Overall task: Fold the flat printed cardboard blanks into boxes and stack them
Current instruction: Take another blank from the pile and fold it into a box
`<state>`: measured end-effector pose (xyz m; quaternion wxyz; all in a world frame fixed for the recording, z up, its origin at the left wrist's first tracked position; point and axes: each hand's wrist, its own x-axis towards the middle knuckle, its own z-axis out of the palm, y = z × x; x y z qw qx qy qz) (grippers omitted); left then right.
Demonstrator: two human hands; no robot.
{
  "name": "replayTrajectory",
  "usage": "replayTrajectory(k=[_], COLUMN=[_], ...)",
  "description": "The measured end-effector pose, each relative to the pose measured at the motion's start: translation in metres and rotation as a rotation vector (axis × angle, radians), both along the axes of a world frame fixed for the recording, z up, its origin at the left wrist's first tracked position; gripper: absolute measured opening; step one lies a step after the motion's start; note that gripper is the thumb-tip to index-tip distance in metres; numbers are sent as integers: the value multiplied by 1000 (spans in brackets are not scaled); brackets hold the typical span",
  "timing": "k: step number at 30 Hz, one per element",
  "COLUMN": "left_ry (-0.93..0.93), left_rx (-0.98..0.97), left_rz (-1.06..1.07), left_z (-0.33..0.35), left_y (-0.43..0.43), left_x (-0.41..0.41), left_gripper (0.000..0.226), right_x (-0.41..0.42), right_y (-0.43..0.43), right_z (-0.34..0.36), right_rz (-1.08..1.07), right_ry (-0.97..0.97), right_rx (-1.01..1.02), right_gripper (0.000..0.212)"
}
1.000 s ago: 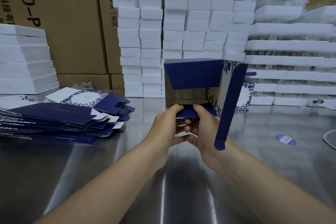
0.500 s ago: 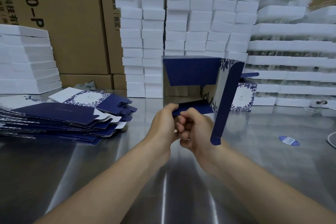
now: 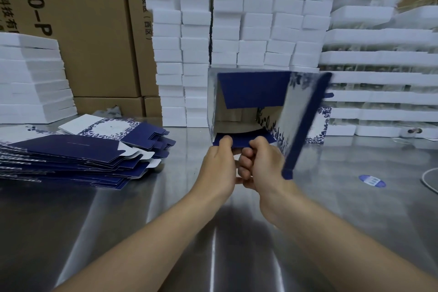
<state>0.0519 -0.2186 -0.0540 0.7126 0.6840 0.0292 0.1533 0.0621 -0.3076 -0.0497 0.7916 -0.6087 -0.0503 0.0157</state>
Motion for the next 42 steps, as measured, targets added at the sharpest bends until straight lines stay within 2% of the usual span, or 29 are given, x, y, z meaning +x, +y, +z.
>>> replayTrajectory(k=[3,8,14,19,22,27,31,35,38,42], left_ry=[28,9,26,51,78,71,51,48,47,31], left_rx=[-58,-97,-79,-104,-101,-109,-112,-108,-58,60], left_rz=[12,82,35,69,49,46,67,69,10,-71], left_z=[-2,1,0,2,3,2,3,3,1,-9], left_y=[1,5,0,2,6,3,7,14,13,8], left_x=[2,1,2,4,4,4,6,8,5,14], left_gripper=[54,48,49,44,46,45,43,51,58,64], right_x=[0,1,6,8,4,7,6,5,7,3], right_y=[1,-1,2,-2,-5,-6,-10,-10,-10,-4], right_z=[-1,-3,-5,-6,-6,-12,-10,-6,-2,-3], right_rz=[29,-7,-137,-116,-166,-239,-152,-61,-17,50], right_ry=[-8,-47,-99,-85,-146,-121,-204,-129,-33,-60], right_rx=[65,-110,-136,-126,-181,-161,-171,-195,-77,-36], right_gripper=[32,36,43,42,42,35,58,36,35,38])
